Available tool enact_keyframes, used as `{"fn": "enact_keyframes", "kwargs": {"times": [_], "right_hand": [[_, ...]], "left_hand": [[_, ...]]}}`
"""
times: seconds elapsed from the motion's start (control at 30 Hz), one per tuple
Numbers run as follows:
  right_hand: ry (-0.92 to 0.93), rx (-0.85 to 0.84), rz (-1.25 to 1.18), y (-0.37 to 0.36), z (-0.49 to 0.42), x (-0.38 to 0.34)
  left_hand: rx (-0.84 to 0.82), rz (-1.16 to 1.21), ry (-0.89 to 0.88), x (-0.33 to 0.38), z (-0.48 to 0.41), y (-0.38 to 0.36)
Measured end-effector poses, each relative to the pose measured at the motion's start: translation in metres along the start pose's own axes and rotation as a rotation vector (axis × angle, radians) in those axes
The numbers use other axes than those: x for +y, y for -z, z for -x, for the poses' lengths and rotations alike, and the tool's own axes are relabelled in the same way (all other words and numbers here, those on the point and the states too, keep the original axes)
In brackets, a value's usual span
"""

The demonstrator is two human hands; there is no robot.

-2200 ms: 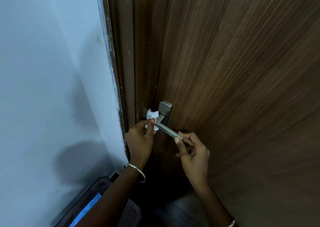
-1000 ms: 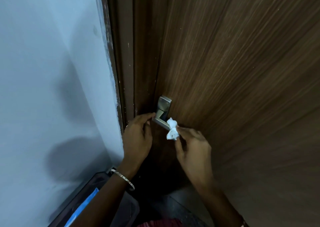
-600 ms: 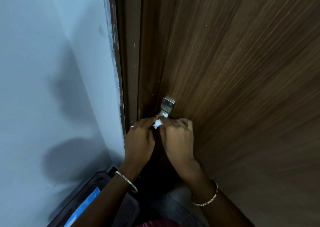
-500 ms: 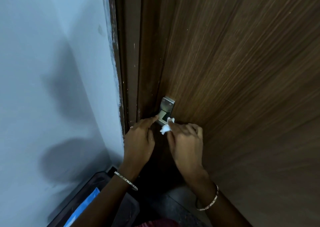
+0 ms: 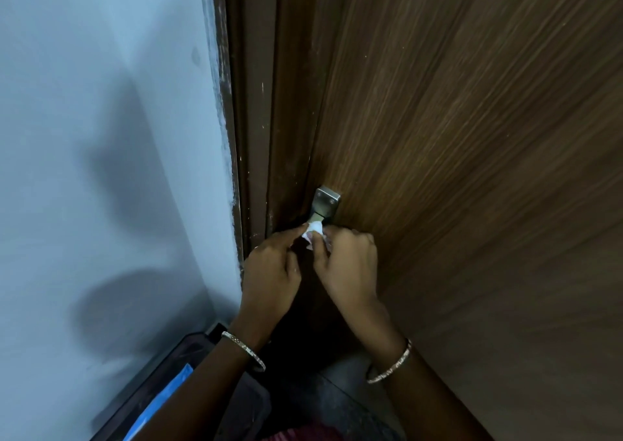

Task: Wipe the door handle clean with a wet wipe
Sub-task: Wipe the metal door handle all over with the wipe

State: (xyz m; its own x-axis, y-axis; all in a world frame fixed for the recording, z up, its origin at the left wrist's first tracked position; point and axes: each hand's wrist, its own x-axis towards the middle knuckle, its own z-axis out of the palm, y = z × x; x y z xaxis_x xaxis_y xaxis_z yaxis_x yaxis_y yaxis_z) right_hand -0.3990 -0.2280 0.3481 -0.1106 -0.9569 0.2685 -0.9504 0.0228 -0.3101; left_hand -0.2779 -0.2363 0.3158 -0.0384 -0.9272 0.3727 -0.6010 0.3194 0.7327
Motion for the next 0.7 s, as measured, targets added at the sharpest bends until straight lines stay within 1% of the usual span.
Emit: {"fn": "enact_keyframes", "kwargs": {"times": [0.1, 0.17, 0.2, 0.27, 0.33, 0.37, 0.4, 0.43, 0.53, 0.6, 0.7], "right_hand": [[-0.172, -0.077, -0.229, 0.0, -0.007, 0.015], [-0.384, -0.116, -0.571, 0.003, -0.004, 0.032], [-0.521, -0.133, -0.785, 0.005, -0.001, 0.04], [-0.799, -0.225, -1.173, 0.011, 0.005, 0.051], [-1.059, -0.305, -1.484, 0.018, 0.013, 0.057], [-1.166, -0.328, -1.606, 0.018, 0.017, 0.061], [-1.23, -0.351, -1.706, 0.018, 0.021, 0.061], [-1.26, -0.376, -1.765, 0.017, 0.024, 0.059], [-1.267, -0.47, -1.944, 0.009, 0.024, 0.05], [-1.289, -0.466, -2.063, 0.004, 0.02, 0.044], [-1.273, -0.504, -2.171, -0.006, 0.013, 0.037]], "left_hand": [[-0.013, 0.008, 0.008, 0.0, 0.0, 0.001], [-0.018, 0.016, 0.001, 0.001, 0.001, 0.001], [-0.018, 0.02, -0.007, 0.001, 0.001, 0.001], [-0.018, 0.028, -0.022, 0.0, 0.002, 0.001], [-0.02, 0.02, -0.027, 0.0, 0.0, 0.001], [-0.02, 0.017, -0.027, 0.0, 0.0, 0.001], [-0.021, 0.012, -0.025, 0.0, 0.0, 0.001], [-0.023, 0.004, -0.024, 0.0, 0.0, 0.001], [-0.036, -0.01, -0.022, 0.0, 0.001, 0.001], [-0.043, -0.013, -0.021, 0.0, 0.002, 0.0], [-0.048, -0.036, -0.033, 0.0, 0.003, -0.002]]}}
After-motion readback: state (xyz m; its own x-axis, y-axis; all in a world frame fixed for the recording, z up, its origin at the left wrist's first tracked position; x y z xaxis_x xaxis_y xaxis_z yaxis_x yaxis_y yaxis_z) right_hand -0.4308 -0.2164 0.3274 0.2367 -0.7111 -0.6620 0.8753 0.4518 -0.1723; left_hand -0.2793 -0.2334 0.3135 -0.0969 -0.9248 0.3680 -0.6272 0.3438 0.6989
